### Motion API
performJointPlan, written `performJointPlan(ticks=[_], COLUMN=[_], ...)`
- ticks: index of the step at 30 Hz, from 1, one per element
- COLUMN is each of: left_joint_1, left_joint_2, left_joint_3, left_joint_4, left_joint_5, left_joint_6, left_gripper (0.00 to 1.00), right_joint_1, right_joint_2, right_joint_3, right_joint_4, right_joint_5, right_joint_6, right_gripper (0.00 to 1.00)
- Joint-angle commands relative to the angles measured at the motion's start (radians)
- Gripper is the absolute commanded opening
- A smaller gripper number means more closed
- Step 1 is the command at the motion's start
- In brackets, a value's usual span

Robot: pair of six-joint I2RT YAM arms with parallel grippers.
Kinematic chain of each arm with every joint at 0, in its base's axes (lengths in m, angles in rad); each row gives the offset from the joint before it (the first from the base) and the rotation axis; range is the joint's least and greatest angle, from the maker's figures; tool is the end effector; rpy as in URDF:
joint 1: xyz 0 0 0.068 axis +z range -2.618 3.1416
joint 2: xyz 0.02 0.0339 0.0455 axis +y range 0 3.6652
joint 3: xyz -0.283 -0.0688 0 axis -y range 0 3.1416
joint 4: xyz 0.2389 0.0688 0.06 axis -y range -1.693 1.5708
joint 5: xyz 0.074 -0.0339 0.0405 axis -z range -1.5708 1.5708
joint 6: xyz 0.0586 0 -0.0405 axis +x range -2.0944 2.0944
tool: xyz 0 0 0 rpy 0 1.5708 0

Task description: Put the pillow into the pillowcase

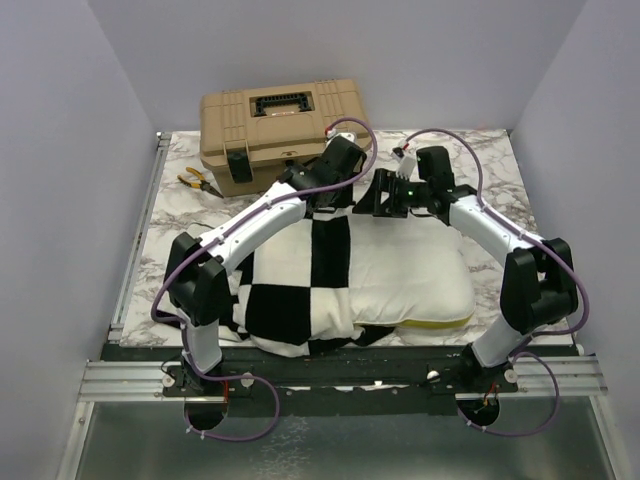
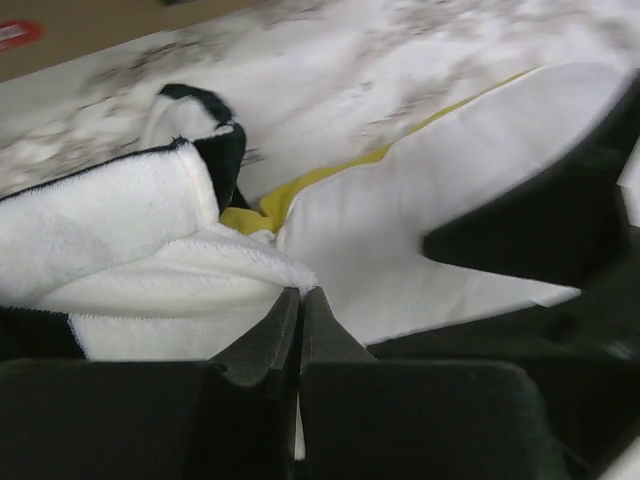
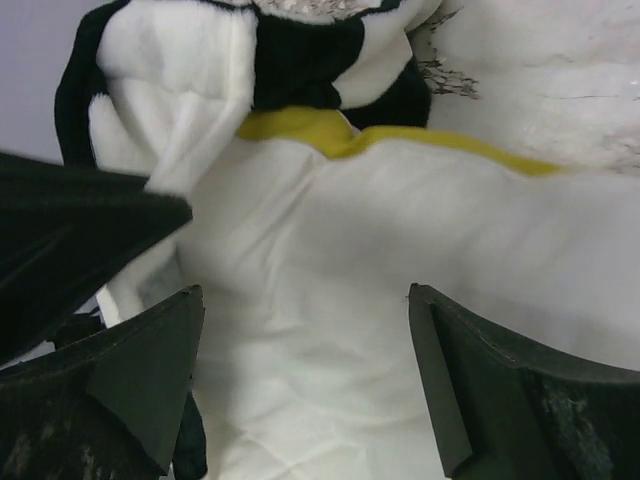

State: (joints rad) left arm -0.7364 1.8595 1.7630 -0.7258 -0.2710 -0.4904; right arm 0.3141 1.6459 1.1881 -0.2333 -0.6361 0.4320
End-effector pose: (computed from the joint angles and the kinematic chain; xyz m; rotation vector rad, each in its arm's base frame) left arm 0.3313 -0.2791 0.3259 0.1647 2.3655 -0.2714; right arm 0.3463 0.1491 0.2667 -0.2214 2.3291 1.1053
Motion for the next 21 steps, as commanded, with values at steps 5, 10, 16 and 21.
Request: performJointPlan(ticks=[5,10,16,21], left_joint_1=[-0.025,-0.024,-0.022,-0.02], left_joint_2=[-0.116,-0.156,-0.153,-0.144], left_joint_3=[-0.115,-0.135,-0.134,-0.133], left_joint_4=[0.319,0.32,0.319,0.321], left_joint_5=[0.216,0.168,0.144,0.119], left_joint_6=[-0.078,-0.072,-0.074,-0.087], left_gripper=[0.0,0.0,0.0,0.0], right_joint_1=[-0.071,-0.071,-0.065,-0.065], right_joint_2=[0.044,0.129,0.205,0.164], right_joint_3=[0.034,0.065,0.063,-0.058], right_joint_4=[0.002,0.1,0.102,0.151], right_joint_5=[0.03,-0.084,-0.263,-0.354], right_joint_6=[-0.1,-0.106,-0.125,-0.131], right_gripper=[0.88,0.87,0.82,0.8])
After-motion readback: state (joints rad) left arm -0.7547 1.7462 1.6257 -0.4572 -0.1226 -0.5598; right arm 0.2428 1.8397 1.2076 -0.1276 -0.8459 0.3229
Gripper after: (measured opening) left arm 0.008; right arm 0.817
